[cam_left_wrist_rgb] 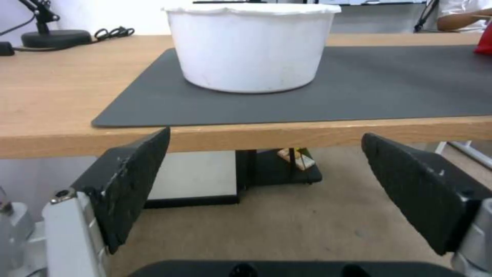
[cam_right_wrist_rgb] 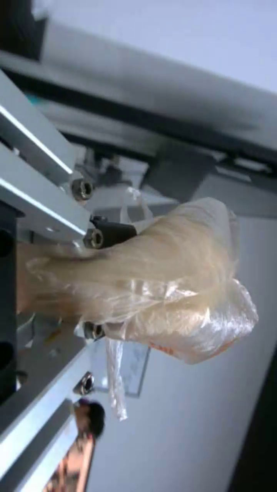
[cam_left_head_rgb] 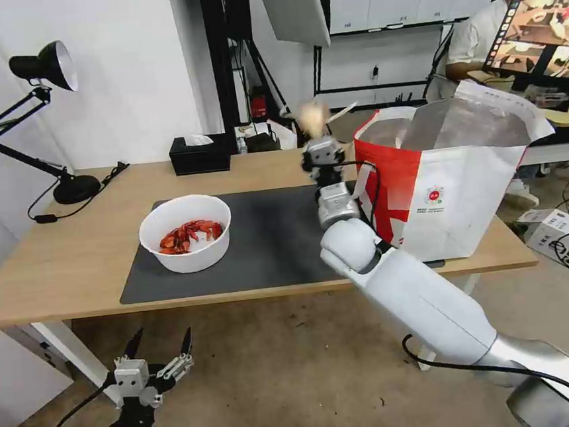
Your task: Pick up the trash from the table and place it into the takeout bag.
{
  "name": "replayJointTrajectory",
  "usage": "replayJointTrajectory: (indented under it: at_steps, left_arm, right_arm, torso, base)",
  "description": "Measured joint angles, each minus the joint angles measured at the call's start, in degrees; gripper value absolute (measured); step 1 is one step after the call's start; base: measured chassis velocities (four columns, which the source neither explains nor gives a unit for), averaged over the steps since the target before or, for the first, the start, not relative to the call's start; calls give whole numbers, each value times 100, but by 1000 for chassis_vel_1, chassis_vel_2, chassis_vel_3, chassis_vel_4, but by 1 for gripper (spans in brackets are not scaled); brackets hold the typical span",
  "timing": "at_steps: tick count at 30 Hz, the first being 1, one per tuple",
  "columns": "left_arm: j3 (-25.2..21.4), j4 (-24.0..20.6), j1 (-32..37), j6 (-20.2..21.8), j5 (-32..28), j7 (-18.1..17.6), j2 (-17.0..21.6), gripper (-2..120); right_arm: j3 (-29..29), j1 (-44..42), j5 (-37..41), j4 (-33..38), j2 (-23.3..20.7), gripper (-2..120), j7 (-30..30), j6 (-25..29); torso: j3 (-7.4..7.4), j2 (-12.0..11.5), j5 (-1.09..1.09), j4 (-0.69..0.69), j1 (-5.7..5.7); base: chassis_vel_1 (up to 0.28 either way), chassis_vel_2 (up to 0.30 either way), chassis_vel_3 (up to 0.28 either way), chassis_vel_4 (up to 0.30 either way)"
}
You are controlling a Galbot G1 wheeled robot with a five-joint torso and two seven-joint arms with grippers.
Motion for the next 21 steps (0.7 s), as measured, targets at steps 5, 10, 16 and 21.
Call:
replayJointTrajectory:
  at_steps: [5, 10, 16, 21]
  left_arm:
    - [3, -16, 17, 0, 6, -2, 1, 100]
    - [20, -70, 20, 0, 48, -3, 0, 100]
    - [61, -200, 46, 4, 104, -6, -10, 100]
    - [87, -270, 61, 13, 143, -9, -13, 100]
  right_arm:
    - [209, -58, -83, 180, -88, 7, 318, -163]
    - [406, -106, 267, 525, -291, 7, 690, -577]
    - [703, -291, 985, 909, -696, 7, 855, -943]
    - [880, -440, 1397, 1175, -991, 7, 883, -1084]
  torso:
    - [0, 0, 0, 0, 0]
    - [0, 0, 0, 0, 0]
    - [0, 0, 1, 0, 0]
    - [0, 0, 0, -1, 0]
  base:
    - [0, 0, 0, 0]
    - [0, 0, 0, 0]
    - [0, 0, 0, 0]
    - [0, 0, 0, 0]
